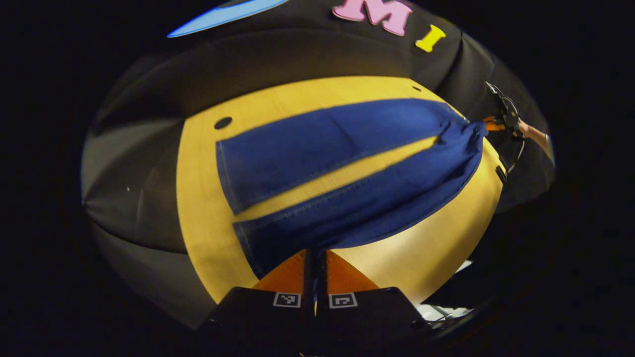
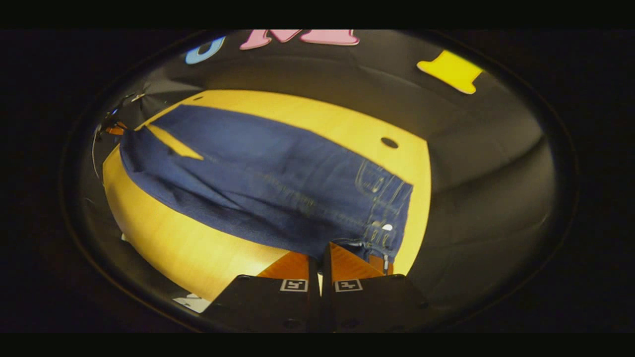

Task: Grasp the waist and the cuffs of the jeans and fold them to make the two legs overlap; first hold the waist and fold one-third of the jeans toward the cuffs, then hold the cuffs and fold the remaining one-third in the same direction to finish folding.

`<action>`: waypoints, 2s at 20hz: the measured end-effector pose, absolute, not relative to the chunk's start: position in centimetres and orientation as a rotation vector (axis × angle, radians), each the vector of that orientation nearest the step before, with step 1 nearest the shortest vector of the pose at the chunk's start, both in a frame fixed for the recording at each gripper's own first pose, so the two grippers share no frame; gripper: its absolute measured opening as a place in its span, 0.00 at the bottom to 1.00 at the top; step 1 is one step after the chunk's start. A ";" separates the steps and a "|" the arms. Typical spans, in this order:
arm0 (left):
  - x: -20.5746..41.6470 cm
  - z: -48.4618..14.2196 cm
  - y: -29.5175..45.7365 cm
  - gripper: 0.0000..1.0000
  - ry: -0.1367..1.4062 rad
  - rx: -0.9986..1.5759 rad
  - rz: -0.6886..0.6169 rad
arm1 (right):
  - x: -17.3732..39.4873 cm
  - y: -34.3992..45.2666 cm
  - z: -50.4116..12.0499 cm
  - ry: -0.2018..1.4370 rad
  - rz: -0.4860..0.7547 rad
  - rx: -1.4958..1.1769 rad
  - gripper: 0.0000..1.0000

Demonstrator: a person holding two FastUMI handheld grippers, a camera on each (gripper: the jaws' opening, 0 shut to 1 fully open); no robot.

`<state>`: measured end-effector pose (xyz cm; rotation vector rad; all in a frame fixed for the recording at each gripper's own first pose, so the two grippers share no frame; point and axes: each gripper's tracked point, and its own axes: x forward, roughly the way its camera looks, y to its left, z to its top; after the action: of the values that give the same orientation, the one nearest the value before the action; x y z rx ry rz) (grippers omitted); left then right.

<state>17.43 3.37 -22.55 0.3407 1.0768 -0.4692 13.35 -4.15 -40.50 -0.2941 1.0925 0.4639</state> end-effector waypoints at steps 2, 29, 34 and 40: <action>20.7 -22.0 3.3 0.06 1.070 0.294 -0.421 | 16.4 -3.6 -38.0 1.031 0.445 -0.278 0.10; 39.4 -17.0 0.7 0.98 0.641 0.105 -0.094 | 37.1 -4.8 -42.7 0.869 0.151 -0.311 0.97; 33.7 -10.7 -4.1 0.97 0.506 0.095 -0.224 | 33.5 -9.0 -38.7 0.880 -0.018 0.034 0.97; 27.3 -6.5 -9.0 0.97 0.440 0.024 -0.352 | 28.9 -14.4 -40.8 0.985 -0.297 0.405 0.99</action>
<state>27.34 -9.01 -6.50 0.0240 0.4395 -0.3517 28.88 -14.38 -40.81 0.4047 0.9854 -0.2972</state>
